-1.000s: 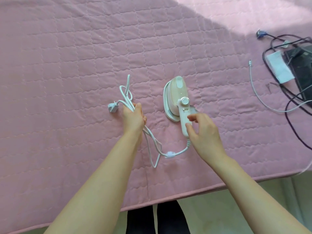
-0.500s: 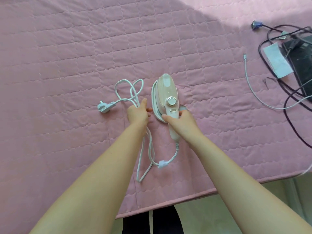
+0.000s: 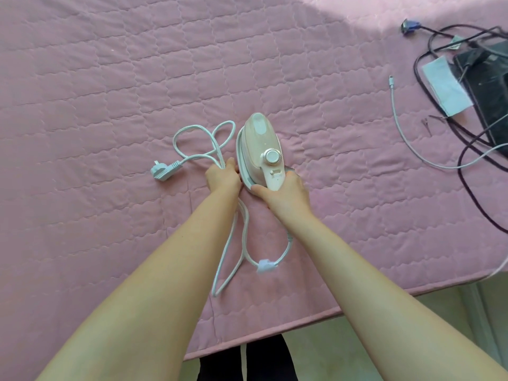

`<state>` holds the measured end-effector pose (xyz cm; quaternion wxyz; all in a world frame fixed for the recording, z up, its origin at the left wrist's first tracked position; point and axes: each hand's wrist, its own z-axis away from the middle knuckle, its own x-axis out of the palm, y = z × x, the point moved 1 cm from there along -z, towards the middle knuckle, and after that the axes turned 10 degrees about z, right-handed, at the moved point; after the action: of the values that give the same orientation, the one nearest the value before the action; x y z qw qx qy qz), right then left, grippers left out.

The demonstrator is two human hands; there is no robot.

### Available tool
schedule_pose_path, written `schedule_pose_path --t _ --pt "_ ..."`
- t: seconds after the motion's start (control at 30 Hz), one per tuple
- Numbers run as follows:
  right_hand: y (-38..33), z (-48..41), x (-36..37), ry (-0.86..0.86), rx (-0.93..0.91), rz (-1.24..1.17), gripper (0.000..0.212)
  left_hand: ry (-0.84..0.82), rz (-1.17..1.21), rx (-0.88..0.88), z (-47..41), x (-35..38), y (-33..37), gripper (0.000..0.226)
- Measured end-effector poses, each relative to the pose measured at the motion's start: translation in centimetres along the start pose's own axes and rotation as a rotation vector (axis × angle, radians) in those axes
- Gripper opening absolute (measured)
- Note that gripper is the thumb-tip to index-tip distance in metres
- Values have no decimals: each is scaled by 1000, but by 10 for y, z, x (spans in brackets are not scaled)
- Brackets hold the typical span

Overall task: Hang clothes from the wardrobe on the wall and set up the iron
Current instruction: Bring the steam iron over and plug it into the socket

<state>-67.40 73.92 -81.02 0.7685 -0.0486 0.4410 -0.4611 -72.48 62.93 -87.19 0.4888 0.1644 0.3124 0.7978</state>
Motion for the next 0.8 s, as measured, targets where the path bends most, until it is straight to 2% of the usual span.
schedule_pose_path --t 0.1,0.23,0.37,0.53,0.63,0.8 --pt "3 -4 -2 30 -17 117 47 -34 -63 -2 -25 -1 -17 16" --pt "4 0 -16 31 -10 182 34 -56 -139 -5 5 2 0 11" --pt "2 14 -30 33 -39 223 26 -66 -145 10 18 -3 0 24" --pt "1 40 -45 16 -59 245 28 -81 -158 -11 27 -23 -5 19" --pt "-2 60 -56 -2 -67 250 26 -49 -136 -25 38 -38 -1 25" --pt "-20 104 -86 -15 -122 257 21 -10 -5 -71 69 -65 18 24"
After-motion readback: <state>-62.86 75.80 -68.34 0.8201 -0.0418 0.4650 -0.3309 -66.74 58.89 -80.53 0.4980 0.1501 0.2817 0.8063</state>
